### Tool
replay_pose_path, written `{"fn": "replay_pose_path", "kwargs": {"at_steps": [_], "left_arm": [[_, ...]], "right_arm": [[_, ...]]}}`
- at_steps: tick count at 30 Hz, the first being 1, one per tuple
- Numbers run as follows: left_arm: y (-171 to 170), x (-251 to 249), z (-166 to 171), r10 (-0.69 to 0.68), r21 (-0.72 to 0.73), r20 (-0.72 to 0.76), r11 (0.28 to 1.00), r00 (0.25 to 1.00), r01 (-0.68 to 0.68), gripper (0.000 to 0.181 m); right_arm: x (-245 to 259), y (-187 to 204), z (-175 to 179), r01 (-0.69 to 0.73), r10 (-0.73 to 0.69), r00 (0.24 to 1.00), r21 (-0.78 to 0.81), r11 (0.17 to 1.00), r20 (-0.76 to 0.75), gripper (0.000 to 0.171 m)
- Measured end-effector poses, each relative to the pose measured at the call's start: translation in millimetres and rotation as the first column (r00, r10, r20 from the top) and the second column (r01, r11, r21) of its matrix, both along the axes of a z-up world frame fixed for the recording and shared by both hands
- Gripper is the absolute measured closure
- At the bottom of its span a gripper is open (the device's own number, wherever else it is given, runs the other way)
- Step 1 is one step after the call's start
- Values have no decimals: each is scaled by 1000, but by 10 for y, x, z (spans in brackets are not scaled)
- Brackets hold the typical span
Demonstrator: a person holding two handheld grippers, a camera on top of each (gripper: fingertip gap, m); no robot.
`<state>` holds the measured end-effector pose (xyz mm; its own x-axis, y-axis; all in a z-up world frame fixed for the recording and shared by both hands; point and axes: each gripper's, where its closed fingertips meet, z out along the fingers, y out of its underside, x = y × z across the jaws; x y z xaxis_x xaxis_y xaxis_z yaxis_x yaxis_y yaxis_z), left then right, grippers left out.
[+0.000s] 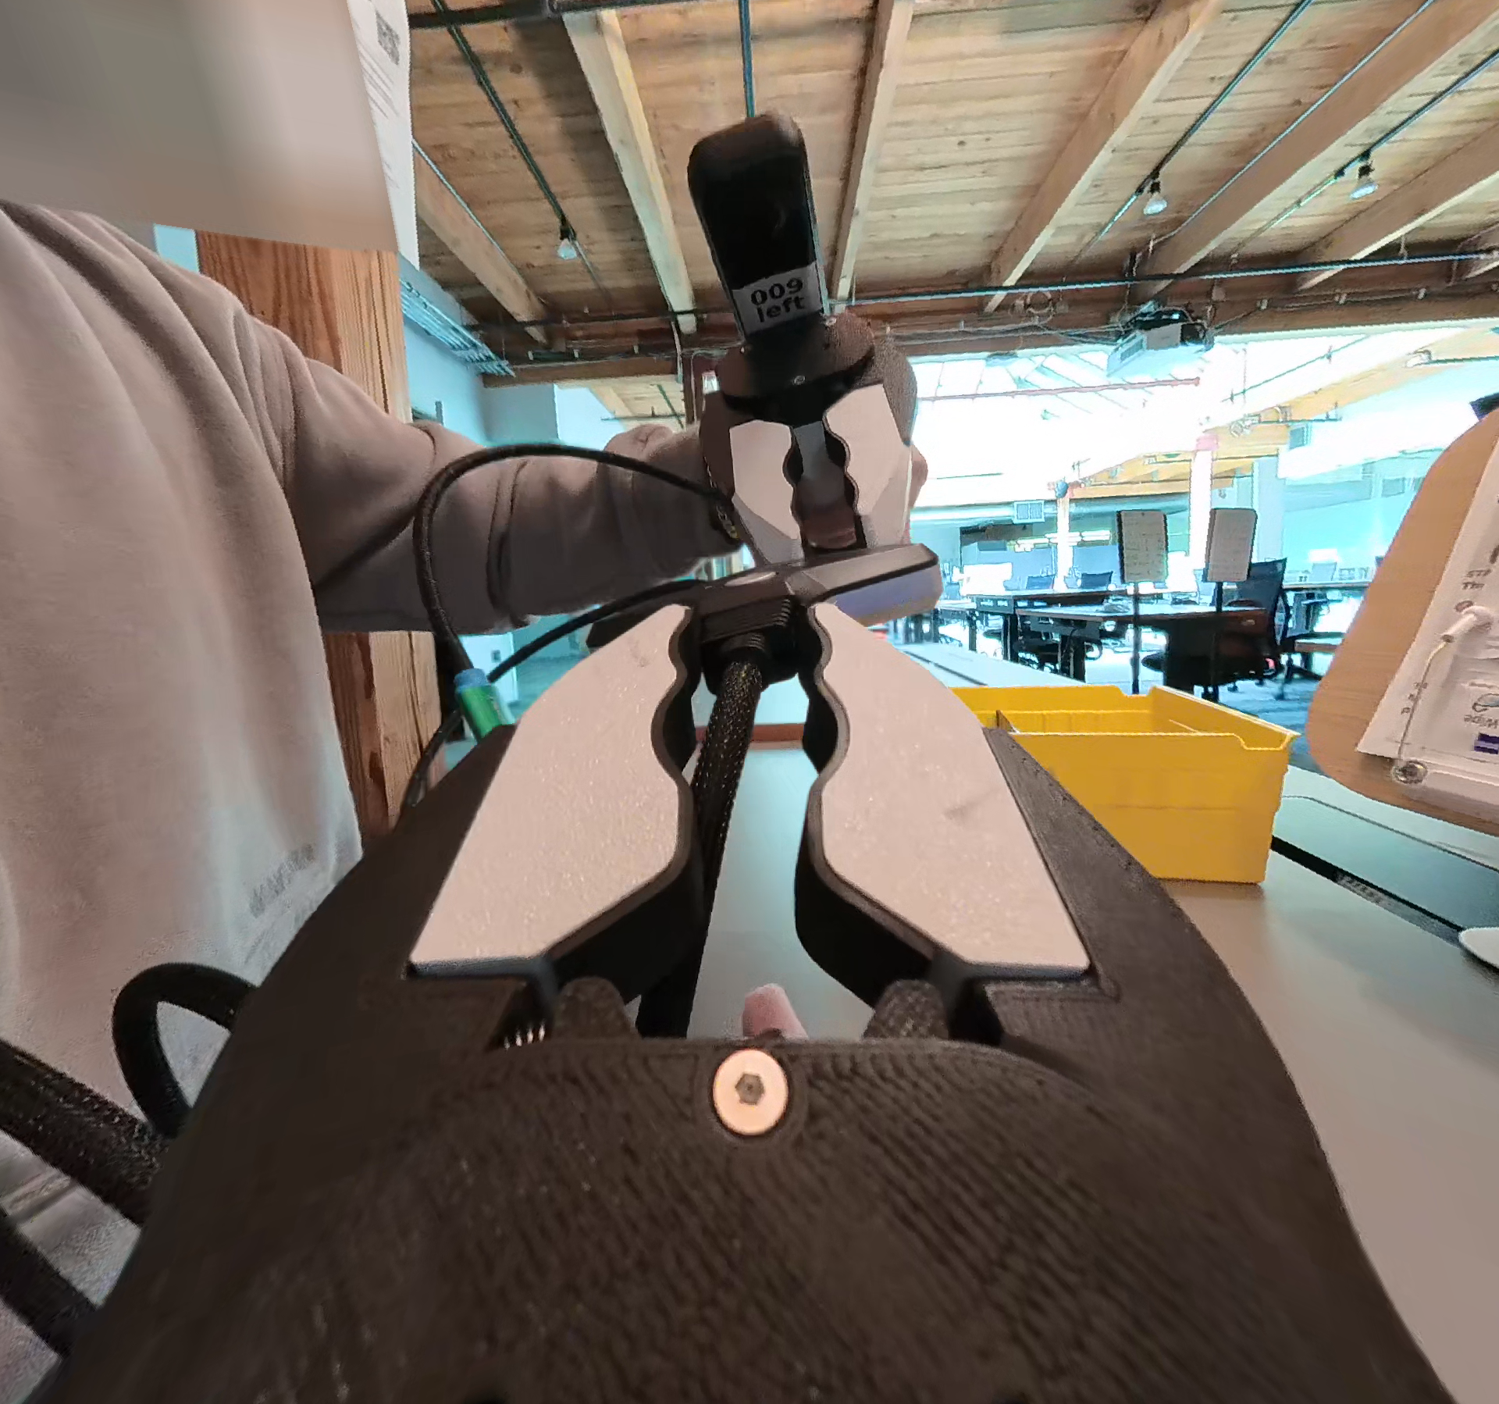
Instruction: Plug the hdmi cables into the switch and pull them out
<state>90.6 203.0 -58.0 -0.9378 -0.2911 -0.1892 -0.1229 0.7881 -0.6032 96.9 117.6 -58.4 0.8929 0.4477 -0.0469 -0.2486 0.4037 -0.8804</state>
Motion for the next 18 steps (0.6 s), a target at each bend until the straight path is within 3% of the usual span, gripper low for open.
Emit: {"fn": "replay_pose_path", "kwargs": {"at_steps": [1, 3, 5, 8, 10, 13, 15, 18], "left_arm": [[-2, -20, 33, -9, -4, 1, 1000, 1000, 9, 161], [-23, 38, 307, 30, -96, 95, 995, 995, -21, 149], [37, 116, 803, 144, -280, 225, 957, 963, -78, 138], [396, 88, 1465, 362, -573, 325, 811, 874, -123, 128], [769, 64, 1618, 503, -673, 351, 722, 790, -161, 129], [1153, 42, 1400, 623, -742, 264, 619, 736, -258, 130], [1207, 31, 1125, 641, -762, 176, 569, 747, -309, 130], [1098, 31, 711, 615, -745, 98, 566, 782, -352, 130]], "right_arm": [[-25, 10, -4, 3, -3, 1000, -5, 1000, 26, 148], [-55, -16, 59, 15, -17, 998, 21, 1000, 60, 148], [-31, -98, 181, 47, -52, 993, 50, 998, 101, 148], [104, -313, 531, 177, -193, 959, 96, 980, 206, 148], [269, -526, 850, 296, -323, 896, 131, 946, 305, 148], [715, -885, 1283, 545, -568, 703, 189, 817, 428, 148], [1081, -1127, 1455, 704, -709, 519, 232, 671, 477, 148], [1549, -1460, 1501, 857, -840, 246, 297, 422, 484, 148]]}}
